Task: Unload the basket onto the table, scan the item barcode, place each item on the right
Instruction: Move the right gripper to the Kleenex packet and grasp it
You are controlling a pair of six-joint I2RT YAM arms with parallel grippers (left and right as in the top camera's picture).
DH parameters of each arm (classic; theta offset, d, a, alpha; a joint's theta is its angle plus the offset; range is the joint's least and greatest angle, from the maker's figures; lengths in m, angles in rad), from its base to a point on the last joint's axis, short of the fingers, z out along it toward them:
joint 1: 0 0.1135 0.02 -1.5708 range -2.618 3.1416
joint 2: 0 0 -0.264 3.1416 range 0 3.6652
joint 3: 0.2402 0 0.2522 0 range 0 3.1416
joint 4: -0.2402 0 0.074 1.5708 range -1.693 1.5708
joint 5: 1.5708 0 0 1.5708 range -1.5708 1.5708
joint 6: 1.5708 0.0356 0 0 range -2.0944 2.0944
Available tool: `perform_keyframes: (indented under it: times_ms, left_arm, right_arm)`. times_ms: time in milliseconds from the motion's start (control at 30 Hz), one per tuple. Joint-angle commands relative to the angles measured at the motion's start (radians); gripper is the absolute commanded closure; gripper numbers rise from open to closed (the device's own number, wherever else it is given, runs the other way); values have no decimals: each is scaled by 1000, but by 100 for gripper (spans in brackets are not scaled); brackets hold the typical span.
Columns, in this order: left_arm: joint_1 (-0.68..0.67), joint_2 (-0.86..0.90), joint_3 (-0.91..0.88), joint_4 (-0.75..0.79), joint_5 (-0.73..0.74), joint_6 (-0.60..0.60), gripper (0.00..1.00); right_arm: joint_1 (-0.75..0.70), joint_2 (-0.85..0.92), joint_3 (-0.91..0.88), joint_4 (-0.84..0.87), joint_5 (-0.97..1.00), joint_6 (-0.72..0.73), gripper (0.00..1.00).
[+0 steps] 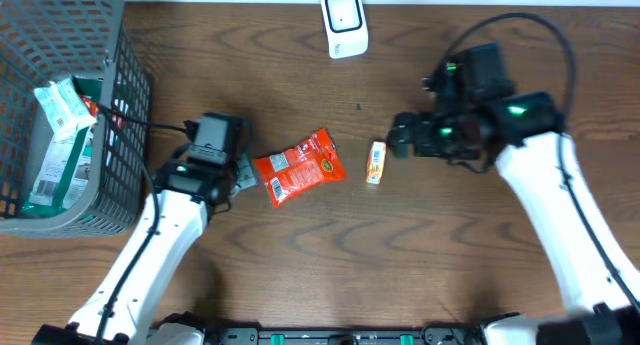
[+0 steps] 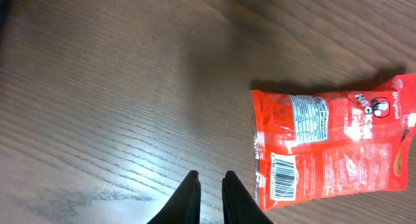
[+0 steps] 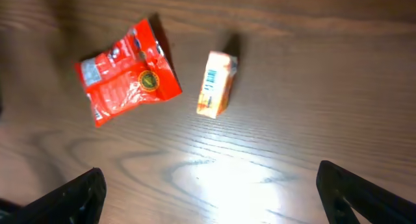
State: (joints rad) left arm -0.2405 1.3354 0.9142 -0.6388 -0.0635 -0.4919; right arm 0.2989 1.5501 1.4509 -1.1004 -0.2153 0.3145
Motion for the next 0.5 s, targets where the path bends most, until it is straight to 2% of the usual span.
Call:
perform_keyframes:
  times_ms: [0,33,100,167,267,467]
  left_arm:
    - [47,6,-8,-1,101,103,82]
    - [51,6,-10,-1,101,111,75]
    - [52,6,-17,0,101,118,73]
    - [52,6,-22,2,101,118,72]
    - [52,6,-27,10,93,118,71]
    - [52,11,-27,13,71,118,70]
  right_arm:
    - [47,70,11,33,68,74,1]
    - [55,87,11,44,69,74,1]
    - [65,124,11,70,68,75,1]
    - [69,160,11,93,69,83,16]
    - [69,211,11,109,85,129,24]
    - [71,310,11,142,109,232,29]
